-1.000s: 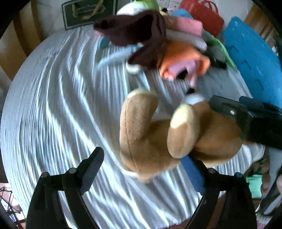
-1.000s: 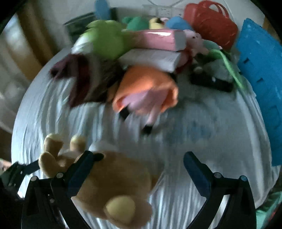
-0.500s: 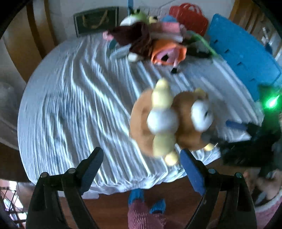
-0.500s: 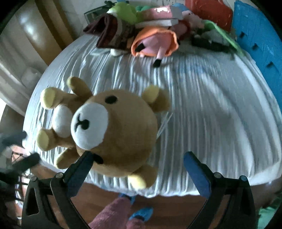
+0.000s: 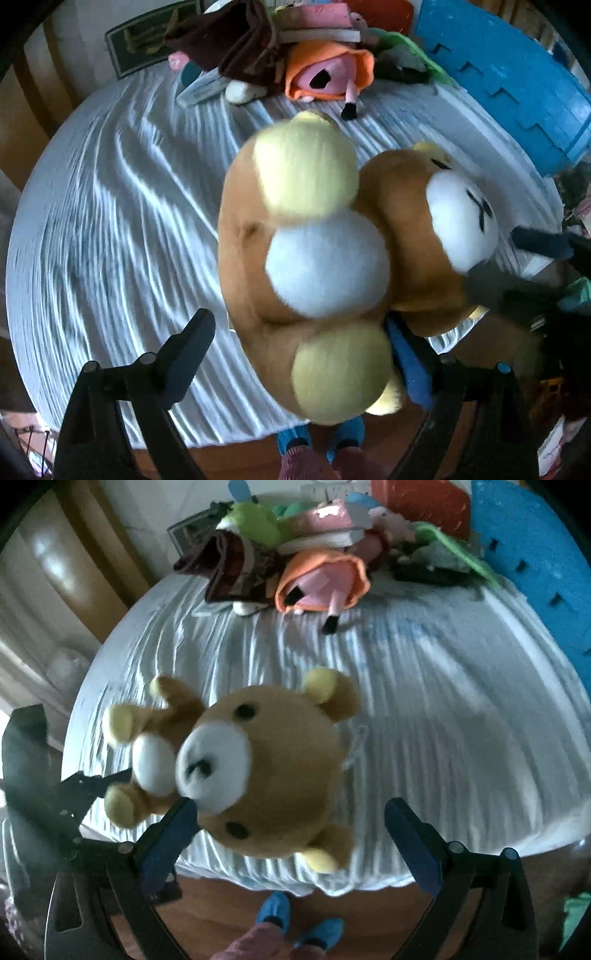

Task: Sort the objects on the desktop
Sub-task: 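Grasp the brown teddy bear with the right tool while the left tool grasps another brown plush, then carry both brown plush toys into the blue crate and release them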

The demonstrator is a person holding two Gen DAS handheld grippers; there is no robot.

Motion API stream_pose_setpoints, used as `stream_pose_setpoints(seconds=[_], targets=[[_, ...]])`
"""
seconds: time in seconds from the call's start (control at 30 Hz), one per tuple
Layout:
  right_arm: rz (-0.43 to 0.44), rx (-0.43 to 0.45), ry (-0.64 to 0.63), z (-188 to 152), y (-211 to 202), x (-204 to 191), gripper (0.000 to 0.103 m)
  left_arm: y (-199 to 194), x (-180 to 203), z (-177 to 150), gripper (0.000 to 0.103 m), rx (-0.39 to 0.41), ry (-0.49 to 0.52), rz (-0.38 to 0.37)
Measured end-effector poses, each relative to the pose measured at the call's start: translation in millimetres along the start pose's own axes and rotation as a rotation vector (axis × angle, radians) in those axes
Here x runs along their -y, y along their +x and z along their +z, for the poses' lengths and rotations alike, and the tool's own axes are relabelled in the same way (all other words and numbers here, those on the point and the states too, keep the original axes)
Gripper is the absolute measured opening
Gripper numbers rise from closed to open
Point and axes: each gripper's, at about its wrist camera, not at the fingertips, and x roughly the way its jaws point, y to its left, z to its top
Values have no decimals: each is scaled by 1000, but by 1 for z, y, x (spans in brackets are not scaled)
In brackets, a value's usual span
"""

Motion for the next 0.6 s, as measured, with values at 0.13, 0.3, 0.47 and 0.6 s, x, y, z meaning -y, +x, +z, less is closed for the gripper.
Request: stream_pose_setpoints(seconds=[0.13,0.3,0.47,0.6], targets=[[8,-46,16,-2,26,-7,103,9,1,3,91,-17,16,-20],[41,-55,46,-4,48,-10,103,19,2,4,68,-34,12,-38],[31,-11,34,-5,33,-13,94,4,7,6,66,15,12,-37],[24,58,18,3,4,-13,94,-21,15,16,66,86,17,-37]])
